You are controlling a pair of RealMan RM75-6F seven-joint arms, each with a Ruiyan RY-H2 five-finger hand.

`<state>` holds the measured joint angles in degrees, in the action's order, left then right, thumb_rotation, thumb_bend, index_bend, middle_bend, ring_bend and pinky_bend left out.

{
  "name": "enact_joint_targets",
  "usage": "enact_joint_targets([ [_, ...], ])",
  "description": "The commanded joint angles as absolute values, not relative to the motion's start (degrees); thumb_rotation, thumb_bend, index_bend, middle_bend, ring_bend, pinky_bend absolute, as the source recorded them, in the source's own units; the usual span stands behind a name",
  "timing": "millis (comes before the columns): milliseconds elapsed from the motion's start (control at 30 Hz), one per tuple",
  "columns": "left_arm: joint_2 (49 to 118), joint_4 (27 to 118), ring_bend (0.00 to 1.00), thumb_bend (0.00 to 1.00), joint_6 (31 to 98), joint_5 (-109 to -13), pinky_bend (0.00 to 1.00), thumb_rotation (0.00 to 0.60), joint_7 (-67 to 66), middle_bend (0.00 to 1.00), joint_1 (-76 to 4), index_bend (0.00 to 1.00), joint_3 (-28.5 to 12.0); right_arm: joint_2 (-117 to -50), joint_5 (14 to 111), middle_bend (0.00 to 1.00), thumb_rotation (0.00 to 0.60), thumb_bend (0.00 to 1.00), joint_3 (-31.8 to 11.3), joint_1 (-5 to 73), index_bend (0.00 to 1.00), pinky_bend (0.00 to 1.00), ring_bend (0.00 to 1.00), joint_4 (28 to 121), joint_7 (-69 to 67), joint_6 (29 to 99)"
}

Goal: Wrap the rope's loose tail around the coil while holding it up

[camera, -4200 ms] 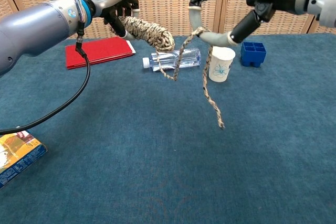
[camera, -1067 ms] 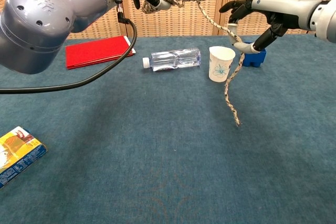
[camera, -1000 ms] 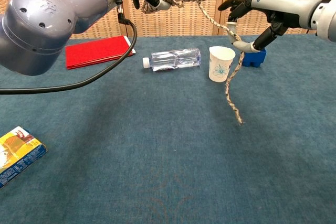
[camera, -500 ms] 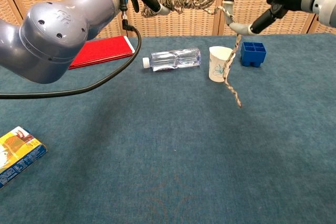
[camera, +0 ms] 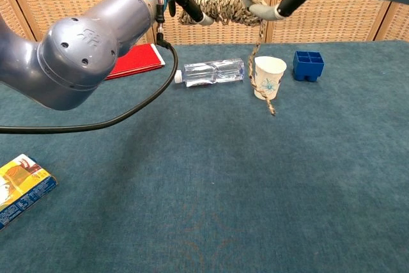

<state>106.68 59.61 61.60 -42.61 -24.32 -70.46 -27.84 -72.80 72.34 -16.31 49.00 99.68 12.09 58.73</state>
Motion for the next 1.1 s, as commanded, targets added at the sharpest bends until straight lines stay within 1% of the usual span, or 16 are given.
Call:
enact_joint_targets([
  [33, 107.4, 60.1, 0.51, 0.50, 61.9, -40.8, 0.61, 0.600, -25.1, 0.70, -71.1, 0.85, -29.8, -72.1, 70.6, 0.00, 0.600, 0.48, -16.9, 50.0, 0.70, 0.00, 0.00, 100.9, 14.4, 57.5],
  [167, 107.6, 60.1, 0.51, 0.50, 62.6, -40.2, 0.61, 0.600, -26.9, 0.70, -71.7, 0.85, -30.6, -72.3, 69.6, 0.00, 0.600, 0.48, -16.7, 50.3, 0.70, 0.00, 0.00, 101.0, 15.6, 57.2],
  [300, 108.0, 59.5, 0.51, 0.50, 62.9, -40.8, 0.61, 0.600, -28.7, 0.70, -72.2, 0.85, -30.1, -72.3, 69.8, 0.00, 0.600, 0.48, -16.8, 50.5, 0.70, 0.00, 0.00, 101.2, 14.7, 56.7],
  [533, 108.1, 58.6, 0.51, 0.50, 62.1, -44.7, 0.61, 0.600, -30.7, 0.70, -72.5, 0.85, -27.0, -71.2, 68.7, 0.00, 0.600, 0.48, -18.0, 52.6, 0.70, 0.00, 0.00, 101.1, 15.1, 54.2],
  [833, 106.3, 57.3, 0.51, 0.50, 58.9, -52.3, 0.61, 0.600, -28.0, 0.70, -71.3, 0.85, -22.2, -69.8, 61.8, 0.00, 0.600, 0.48, -20.6, 55.4, 0.70, 0.00, 0.00, 99.3, 16.1, 51.3],
  [1100, 104.8, 57.5, 0.51, 0.50, 56.6, -55.4, 0.60, 0.600, -24.6, 0.70, -69.9, 0.85, -21.0, -69.9, 56.6, 0.00, 0.600, 0.48, -21.2, 57.0, 0.70, 0.00, 0.00, 94.6, 16.7, 50.1],
])
